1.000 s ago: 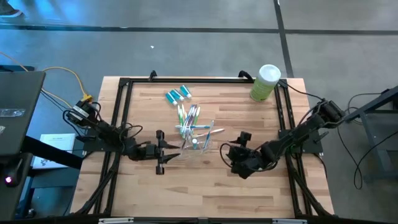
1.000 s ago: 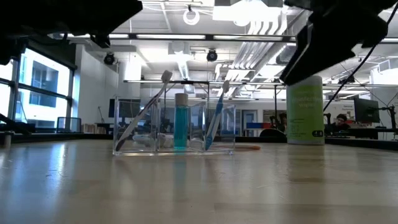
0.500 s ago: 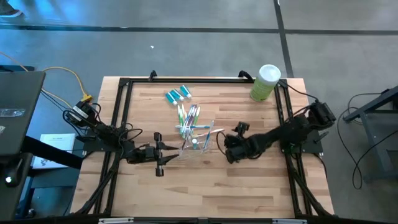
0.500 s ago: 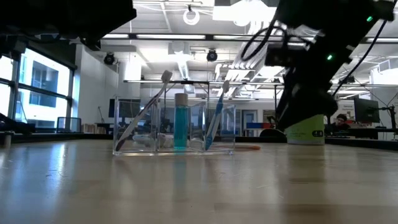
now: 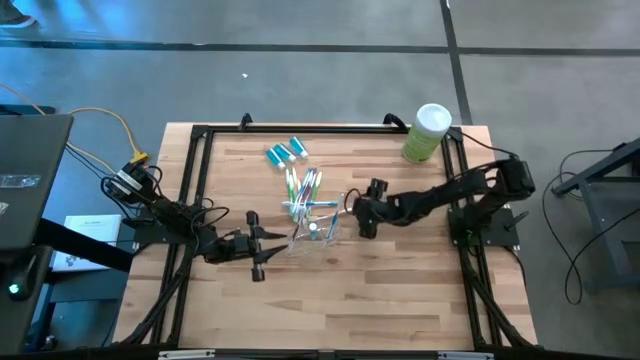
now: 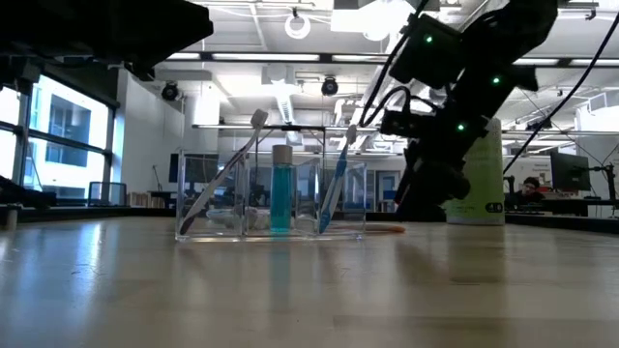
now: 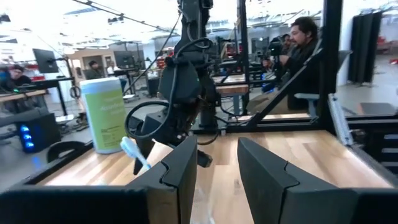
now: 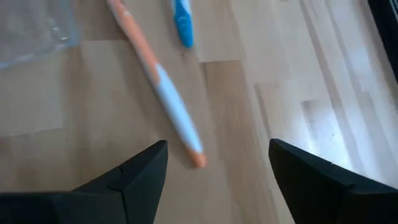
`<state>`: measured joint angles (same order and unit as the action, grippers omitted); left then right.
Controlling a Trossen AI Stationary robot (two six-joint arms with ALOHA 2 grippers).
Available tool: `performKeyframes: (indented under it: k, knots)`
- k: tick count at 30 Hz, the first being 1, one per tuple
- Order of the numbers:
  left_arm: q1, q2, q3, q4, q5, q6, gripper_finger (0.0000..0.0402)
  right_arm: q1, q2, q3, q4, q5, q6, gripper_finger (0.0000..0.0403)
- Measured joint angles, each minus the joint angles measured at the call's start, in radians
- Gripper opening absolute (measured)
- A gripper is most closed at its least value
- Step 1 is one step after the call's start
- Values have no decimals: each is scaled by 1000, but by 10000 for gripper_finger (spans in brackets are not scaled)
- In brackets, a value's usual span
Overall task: Pick & Place toothbrushing station
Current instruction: Put the orange toothbrush into the transparent organizer
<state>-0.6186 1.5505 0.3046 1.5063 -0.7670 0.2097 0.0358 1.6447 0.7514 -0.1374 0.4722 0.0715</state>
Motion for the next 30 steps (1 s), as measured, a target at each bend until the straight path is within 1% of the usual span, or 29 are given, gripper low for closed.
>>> performKeyframes:
  k: [2, 4, 7, 9, 14, 19, 21, 26, 30]
  knots:
    - [0, 0, 0, 0, -13, 30, 113, -29, 0, 0, 9, -37, -25, 272]
    - [0, 0, 0, 0, -22, 49, 113, -57, 0, 0, 24, -99, -40, 272]
    - [0, 0, 0, -1, -22, 53, 113, -93, 0, 0, 47, -195, -43, 272]
    - [0, 0, 0, -2, -22, 54, 113, -110, 1, 0, 65, -237, -52, 272]
    - [2, 0, 0, -2, -23, 123, 113, -136, 70, -1, 146, -274, -108, 272]
    - [9, 0, 0, 0, -48, 181, 113, -154, 160, 3, 271, -266, -164, 272]
    - [18, 0, 0, 1, -50, 183, 113, -166, 178, 5, 302, -295, -169, 272]
    - [42, 0, 0, -3, -50, 168, 113, -195, 188, 4, 292, -380, -124, 271]
    - [42, 0, 0, -8, -50, 152, 113, -221, 189, 5, 262, -447, -89, 255]
